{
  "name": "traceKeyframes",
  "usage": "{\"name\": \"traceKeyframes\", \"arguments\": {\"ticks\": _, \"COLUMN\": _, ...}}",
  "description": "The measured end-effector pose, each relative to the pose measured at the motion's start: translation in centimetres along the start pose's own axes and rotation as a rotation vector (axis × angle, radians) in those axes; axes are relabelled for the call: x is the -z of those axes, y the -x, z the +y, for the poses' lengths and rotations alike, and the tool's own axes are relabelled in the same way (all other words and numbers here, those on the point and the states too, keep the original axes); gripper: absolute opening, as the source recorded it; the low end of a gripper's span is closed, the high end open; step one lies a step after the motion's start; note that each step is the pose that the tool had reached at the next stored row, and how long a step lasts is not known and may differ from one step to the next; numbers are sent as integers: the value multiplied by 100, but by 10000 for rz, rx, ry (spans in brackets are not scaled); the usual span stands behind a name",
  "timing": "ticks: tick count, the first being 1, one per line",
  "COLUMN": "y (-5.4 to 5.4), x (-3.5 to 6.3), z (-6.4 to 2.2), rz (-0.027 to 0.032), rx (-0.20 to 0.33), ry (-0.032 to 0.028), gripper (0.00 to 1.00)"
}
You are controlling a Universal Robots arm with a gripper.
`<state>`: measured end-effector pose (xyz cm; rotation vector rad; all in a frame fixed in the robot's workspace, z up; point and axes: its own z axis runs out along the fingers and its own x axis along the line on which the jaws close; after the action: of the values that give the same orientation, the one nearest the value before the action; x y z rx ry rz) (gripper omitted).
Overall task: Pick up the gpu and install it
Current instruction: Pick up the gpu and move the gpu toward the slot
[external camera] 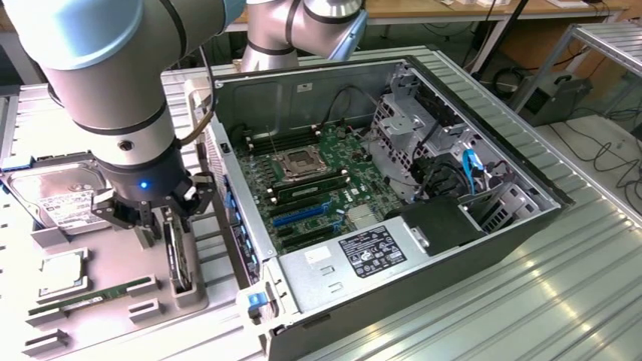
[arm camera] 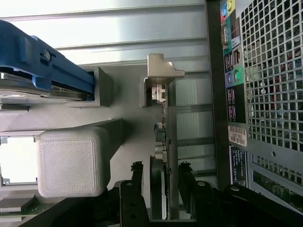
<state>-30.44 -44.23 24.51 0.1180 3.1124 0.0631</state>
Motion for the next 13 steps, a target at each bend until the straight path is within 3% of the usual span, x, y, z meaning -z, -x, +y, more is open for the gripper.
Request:
{"name": "traceKeyframes", "arguments": {"ticks": 7, "y": 0, "x": 3, "z": 0, "rz": 0, "rx": 0, "ry": 0, "gripper": 43}}
{"name": "traceKeyframes", "arguments": {"ticks": 9, "y": 0, "x": 4, "z": 0, "rz": 2, "rx": 0, "ry": -1, "gripper": 29}}
{"name": "traceKeyframes", "arguments": {"ticks": 12, "y": 0, "x": 3, "z": 0, "rz": 1, "rx": 0, "ry": 0, "gripper": 27}}
{"name": "traceKeyframes", "arguments": {"ticks": 13, "y": 2, "x": 87, "z": 4, "rz": 0, "rx": 0, "ry": 0, "gripper": 27}}
